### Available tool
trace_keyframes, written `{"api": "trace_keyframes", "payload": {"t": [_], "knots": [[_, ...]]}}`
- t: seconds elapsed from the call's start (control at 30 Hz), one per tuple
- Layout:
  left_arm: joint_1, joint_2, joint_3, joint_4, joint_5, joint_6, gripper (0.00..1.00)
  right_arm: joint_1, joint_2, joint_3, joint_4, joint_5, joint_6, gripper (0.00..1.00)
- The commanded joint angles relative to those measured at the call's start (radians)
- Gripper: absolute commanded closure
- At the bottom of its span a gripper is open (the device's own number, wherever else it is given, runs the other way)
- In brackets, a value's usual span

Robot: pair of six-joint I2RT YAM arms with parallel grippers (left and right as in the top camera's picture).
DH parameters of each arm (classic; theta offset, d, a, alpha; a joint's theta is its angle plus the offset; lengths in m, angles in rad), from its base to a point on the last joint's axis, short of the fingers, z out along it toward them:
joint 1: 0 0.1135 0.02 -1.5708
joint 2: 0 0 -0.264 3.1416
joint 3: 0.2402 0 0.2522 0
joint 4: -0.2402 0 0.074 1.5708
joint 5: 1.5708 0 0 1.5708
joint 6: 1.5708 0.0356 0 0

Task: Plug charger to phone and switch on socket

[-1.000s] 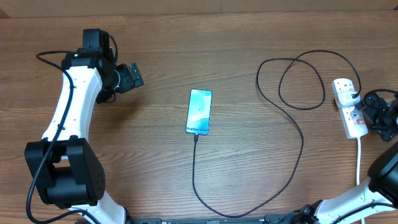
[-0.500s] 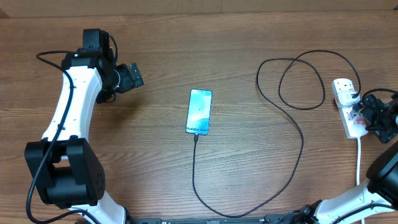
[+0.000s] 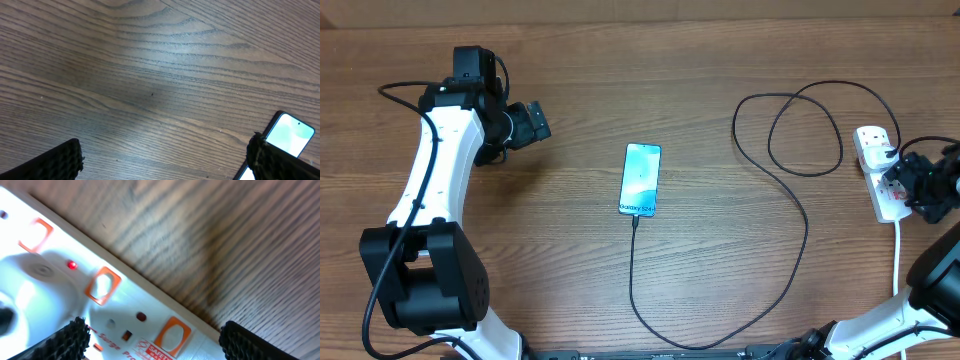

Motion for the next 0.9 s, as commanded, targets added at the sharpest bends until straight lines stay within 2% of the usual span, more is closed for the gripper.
{"api": "trace_keyframes", "payload": {"t": [0.0, 0.87], "knots": [[-0.005, -0.001, 0.008, 0.001, -0.014, 0.022, 0.0, -0.025, -0.062, 0.041, 0.009, 0.016, -0.004, 0.15], [-0.005, -0.001, 0.008, 0.001, -0.014, 0.022, 0.0, -0.048, -0.055, -0.106, 0.206, -0.055, -0.005, 0.05]]}}
